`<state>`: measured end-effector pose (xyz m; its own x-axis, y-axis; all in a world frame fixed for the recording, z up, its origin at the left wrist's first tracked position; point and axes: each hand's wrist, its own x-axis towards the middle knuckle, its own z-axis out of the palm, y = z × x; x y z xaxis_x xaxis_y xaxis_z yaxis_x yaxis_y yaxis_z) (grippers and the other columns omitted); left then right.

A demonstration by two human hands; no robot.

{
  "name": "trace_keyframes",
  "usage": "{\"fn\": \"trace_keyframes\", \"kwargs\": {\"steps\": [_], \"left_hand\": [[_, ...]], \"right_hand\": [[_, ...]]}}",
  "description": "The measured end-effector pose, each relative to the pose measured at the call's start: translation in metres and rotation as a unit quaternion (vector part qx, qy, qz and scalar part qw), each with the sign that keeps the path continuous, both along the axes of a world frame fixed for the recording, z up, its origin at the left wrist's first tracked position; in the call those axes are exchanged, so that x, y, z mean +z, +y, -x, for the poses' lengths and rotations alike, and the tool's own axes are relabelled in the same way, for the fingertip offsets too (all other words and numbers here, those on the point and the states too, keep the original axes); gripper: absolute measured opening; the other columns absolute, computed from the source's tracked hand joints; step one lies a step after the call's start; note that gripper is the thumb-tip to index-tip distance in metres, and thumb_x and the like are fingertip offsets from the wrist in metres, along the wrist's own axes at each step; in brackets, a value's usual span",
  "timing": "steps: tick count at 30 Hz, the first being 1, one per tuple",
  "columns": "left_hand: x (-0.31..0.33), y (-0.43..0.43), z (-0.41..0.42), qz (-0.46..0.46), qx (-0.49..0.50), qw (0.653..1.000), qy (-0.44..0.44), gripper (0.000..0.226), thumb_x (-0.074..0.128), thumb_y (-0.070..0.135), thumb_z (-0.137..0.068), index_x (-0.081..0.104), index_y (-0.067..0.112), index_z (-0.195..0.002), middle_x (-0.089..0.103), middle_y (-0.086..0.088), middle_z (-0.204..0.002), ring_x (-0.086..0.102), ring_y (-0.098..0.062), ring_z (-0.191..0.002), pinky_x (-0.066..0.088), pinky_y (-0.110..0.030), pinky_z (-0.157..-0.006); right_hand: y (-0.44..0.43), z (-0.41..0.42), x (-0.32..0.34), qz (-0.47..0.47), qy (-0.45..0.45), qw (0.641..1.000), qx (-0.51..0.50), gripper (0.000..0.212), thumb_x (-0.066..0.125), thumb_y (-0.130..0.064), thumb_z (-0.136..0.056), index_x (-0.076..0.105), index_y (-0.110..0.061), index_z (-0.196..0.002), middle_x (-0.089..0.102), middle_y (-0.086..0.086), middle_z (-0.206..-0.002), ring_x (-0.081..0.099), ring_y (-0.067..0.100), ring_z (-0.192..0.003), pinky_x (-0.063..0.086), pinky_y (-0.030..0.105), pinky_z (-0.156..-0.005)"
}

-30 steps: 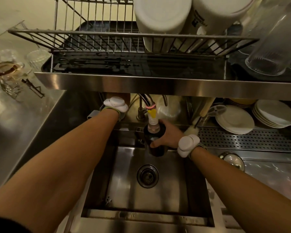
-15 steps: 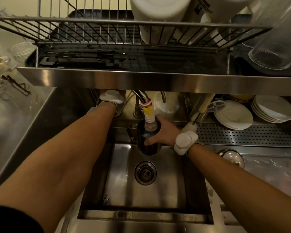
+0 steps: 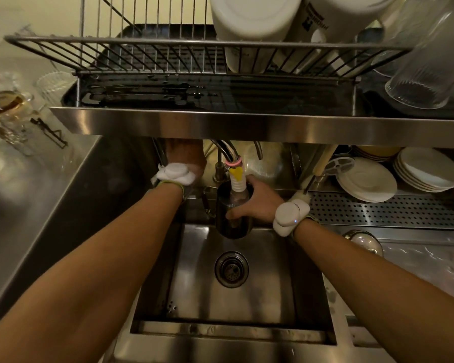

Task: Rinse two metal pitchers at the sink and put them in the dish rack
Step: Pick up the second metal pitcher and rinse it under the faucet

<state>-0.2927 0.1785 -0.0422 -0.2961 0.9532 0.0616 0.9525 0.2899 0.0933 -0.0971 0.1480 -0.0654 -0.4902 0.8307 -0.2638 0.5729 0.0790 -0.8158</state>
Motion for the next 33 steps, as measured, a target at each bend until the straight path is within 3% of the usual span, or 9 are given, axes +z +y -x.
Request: {"fn": "trace_keyframes", "kwargs": {"steps": [4, 8, 12, 15, 21, 24, 27, 30, 33], "left_hand": [[-0.012, -0.027, 0.001, 0.014, -0.097, 0.994, -0.047, 0.037, 0.048, 0.018, -0.091, 0.058, 0.017, -0.127, 0.055, -0.013, -0.134, 0.052, -0.034, -0.123, 0.039, -0.038, -0.104], [-0.012, -0.052, 0.006, 0.047, -0.041, 0.984, -0.167, 0.028, 0.05, 0.017, -0.092, 0.07, 0.011, -0.111, 0.067, -0.017, -0.116, 0.062, -0.035, -0.108, 0.048, -0.035, -0.09], [-0.015, -0.076, 0.014, 0.066, -0.019, 0.974, -0.217, 0.027, 0.049, 0.015, -0.093, 0.069, 0.007, -0.109, 0.068, -0.017, -0.113, 0.063, -0.032, -0.108, 0.048, -0.034, -0.089], [-0.017, -0.081, 0.021, 0.095, -0.015, 0.97, -0.225, 0.026, 0.05, 0.017, -0.093, 0.069, 0.014, -0.11, 0.068, -0.01, -0.117, 0.062, -0.027, -0.11, 0.044, -0.025, -0.085], [-0.012, -0.092, 0.028, 0.12, -0.015, 0.968, -0.218, 0.03, 0.048, 0.015, -0.093, 0.067, 0.017, -0.116, 0.066, -0.007, -0.122, 0.061, -0.026, -0.113, 0.047, -0.031, -0.094], [-0.01, -0.095, 0.031, 0.127, -0.003, 0.969, -0.213, 0.03, 0.049, 0.016, -0.091, 0.068, 0.021, -0.114, 0.066, -0.007, -0.122, 0.061, -0.026, -0.114, 0.047, -0.031, -0.095], [-0.009, -0.099, 0.033, 0.13, -0.002, 0.969, -0.209, 0.029, 0.049, 0.022, -0.092, 0.067, 0.025, -0.115, 0.065, -0.008, -0.123, 0.061, -0.028, -0.114, 0.049, -0.034, -0.097], [-0.006, -0.101, 0.032, 0.133, -0.005, 0.971, -0.199, 0.029, 0.048, 0.023, -0.094, 0.066, 0.023, -0.117, 0.064, -0.008, -0.124, 0.06, -0.028, -0.115, 0.047, -0.033, -0.093], [-0.005, -0.102, 0.032, 0.125, -0.003, 0.973, -0.195, 0.028, 0.049, 0.023, -0.094, 0.067, 0.023, -0.116, 0.064, -0.007, -0.125, 0.06, -0.027, -0.115, 0.047, -0.032, -0.093]], "right_hand": [[0.001, 0.002, 0.002, -0.008, -0.003, 1.0, -0.014, 0.077, 0.088, -0.027, -0.056, 0.05, -0.018, -0.123, 0.062, -0.001, -0.113, 0.061, 0.018, -0.101, 0.049, 0.029, -0.085], [0.005, 0.002, 0.008, -0.008, -0.033, 0.999, 0.02, 0.082, 0.089, -0.029, -0.054, 0.049, -0.017, -0.125, 0.062, 0.001, -0.116, 0.06, 0.02, -0.103, 0.05, 0.033, -0.09], [0.006, 0.002, 0.015, -0.02, -0.047, 0.999, -0.004, 0.08, 0.089, -0.03, -0.053, 0.051, -0.017, -0.122, 0.061, -0.002, -0.112, 0.059, 0.018, -0.101, 0.048, 0.03, -0.088], [0.004, 0.009, 0.019, -0.02, -0.067, 0.996, 0.056, 0.079, 0.089, -0.041, -0.047, 0.055, -0.018, -0.115, 0.065, -0.005, -0.104, 0.062, 0.016, -0.096, 0.051, 0.032, -0.089], [0.008, 0.004, 0.023, -0.018, -0.053, 0.998, 0.027, 0.069, 0.088, -0.023, -0.058, 0.054, -0.014, -0.117, 0.063, 0.003, -0.111, 0.061, 0.022, -0.101, 0.05, 0.036, -0.092], [0.006, 0.002, 0.027, 0.004, -0.058, 0.997, 0.053, 0.053, 0.085, -0.019, -0.065, 0.054, -0.017, -0.109, 0.063, 0.003, -0.108, 0.06, 0.021, -0.097, 0.049, 0.03, -0.081], [0.009, -0.001, 0.03, 0.026, -0.048, 0.998, 0.014, 0.063, 0.085, -0.021, -0.064, 0.05, -0.02, -0.115, 0.059, -0.001, -0.106, 0.059, 0.018, -0.093, 0.051, 0.027, -0.068], [0.006, 0.006, 0.027, 0.03, -0.042, 0.998, 0.028, 0.069, 0.085, -0.022, -0.063, 0.051, -0.018, -0.123, 0.063, 0.0, -0.107, 0.063, 0.018, -0.094, 0.056, 0.034, -0.077], [0.008, 0.002, 0.031, 0.054, -0.041, 0.997, 0.032, 0.051, 0.082, -0.018, -0.068, 0.053, -0.022, -0.109, 0.061, -0.002, -0.101, 0.061, 0.017, -0.091, 0.056, 0.033, -0.071]]}}
